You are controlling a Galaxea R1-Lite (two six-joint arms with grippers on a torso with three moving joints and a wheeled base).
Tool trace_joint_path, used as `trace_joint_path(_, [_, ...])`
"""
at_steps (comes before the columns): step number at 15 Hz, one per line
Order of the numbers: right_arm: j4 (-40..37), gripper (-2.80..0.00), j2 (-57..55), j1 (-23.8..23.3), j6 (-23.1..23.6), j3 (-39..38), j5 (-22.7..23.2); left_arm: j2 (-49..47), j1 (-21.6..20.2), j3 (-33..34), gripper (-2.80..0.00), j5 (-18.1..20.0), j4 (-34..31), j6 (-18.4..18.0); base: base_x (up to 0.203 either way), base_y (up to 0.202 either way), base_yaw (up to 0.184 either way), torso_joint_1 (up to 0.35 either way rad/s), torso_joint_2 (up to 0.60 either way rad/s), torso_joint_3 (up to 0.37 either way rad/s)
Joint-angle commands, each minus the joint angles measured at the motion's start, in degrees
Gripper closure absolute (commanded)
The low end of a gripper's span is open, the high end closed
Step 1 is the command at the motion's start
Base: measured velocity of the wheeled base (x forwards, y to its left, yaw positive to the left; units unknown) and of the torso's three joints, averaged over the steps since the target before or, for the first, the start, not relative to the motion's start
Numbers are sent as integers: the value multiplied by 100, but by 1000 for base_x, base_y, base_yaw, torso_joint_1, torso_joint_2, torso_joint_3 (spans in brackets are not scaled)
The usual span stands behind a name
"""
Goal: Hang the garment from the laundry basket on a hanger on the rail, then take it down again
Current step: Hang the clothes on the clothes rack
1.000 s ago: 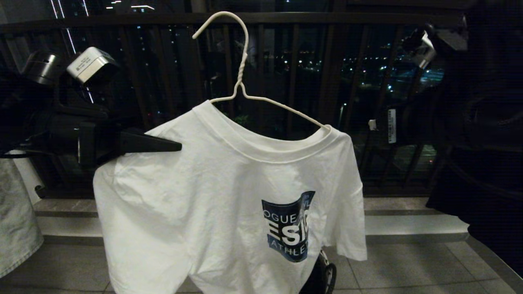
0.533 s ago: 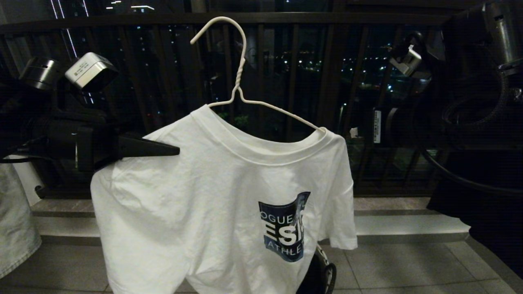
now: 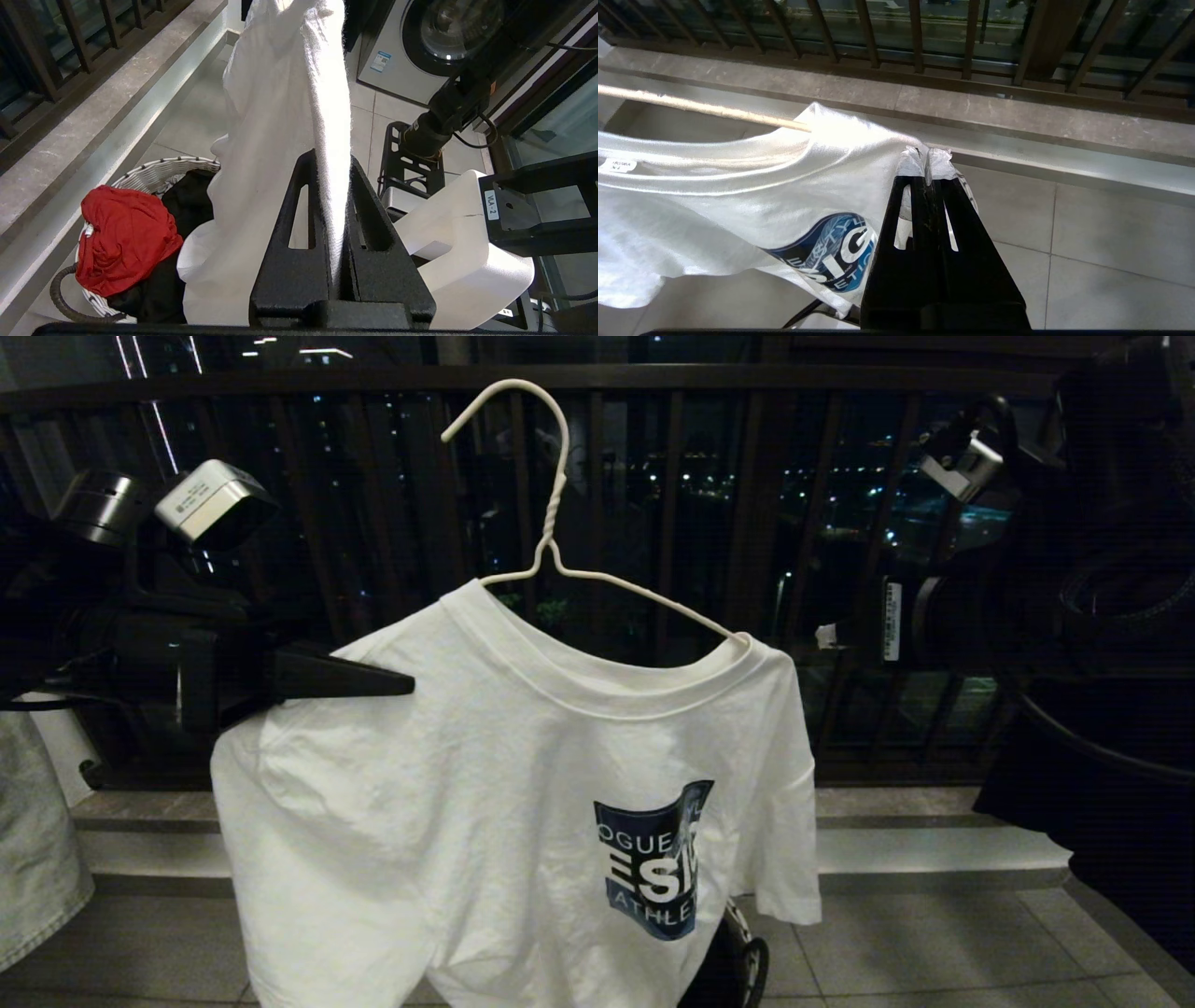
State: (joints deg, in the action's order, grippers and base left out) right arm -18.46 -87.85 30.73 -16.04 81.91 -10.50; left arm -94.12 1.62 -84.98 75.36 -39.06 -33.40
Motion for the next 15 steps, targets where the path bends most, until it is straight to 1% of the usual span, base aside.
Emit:
trace_joint_path(1, [-9,0,-42,132,-37,9,-13,-1,5,-10,0,40,-23,-9,0,0,0,0,0,0])
trace_joint_path(2, [-9,0,-55,223,-93,15,-14,0,5,-10,0,40,-23,-9,0,0,0,0,0,0])
trace_joint_path(5, [-29,0,-256,484,-495,204,-38,68,-1,-10,0,46,-23,0,0,0,0,0,0,0])
trace_joint_path(6, [-42,-280,-354,605,-676,313,-67,113,-3,-3,0,49,-23,15,0,0,0,0,0,0])
trace_joint_path(7, [-50,-280,-470,761,-838,442,-151,167,-4,8,0,49,-23,26,0,0,0,0,0,0])
trace_joint_path(9, [-75,-280,-764,1006,-1041,784,-501,166,-30,-27,0,49,-23,35,0,0,0,0,0,0])
trace_joint_path(11, [-368,-280,-1068,1194,-1103,1266,-1021,151,-30,-54,0,40,-14,35,0,0,0,0,0,0])
trace_joint_path(12, [-583,-280,-1179,1228,-1169,1485,-1256,139,-40,-72,0,40,-14,36,0,0,0,0,0,0])
trace_joint_path(13, [-757,-280,-1245,1240,-1369,1624,-1395,132,-65,-99,0,40,-14,44,0,0,0,0,0,0])
trace_joint_path(15, [-1058,-280,-1320,1242,-1433,1771,-1633,122,-153,-138,0,48,-14,66,0,0,0,0,0,0])
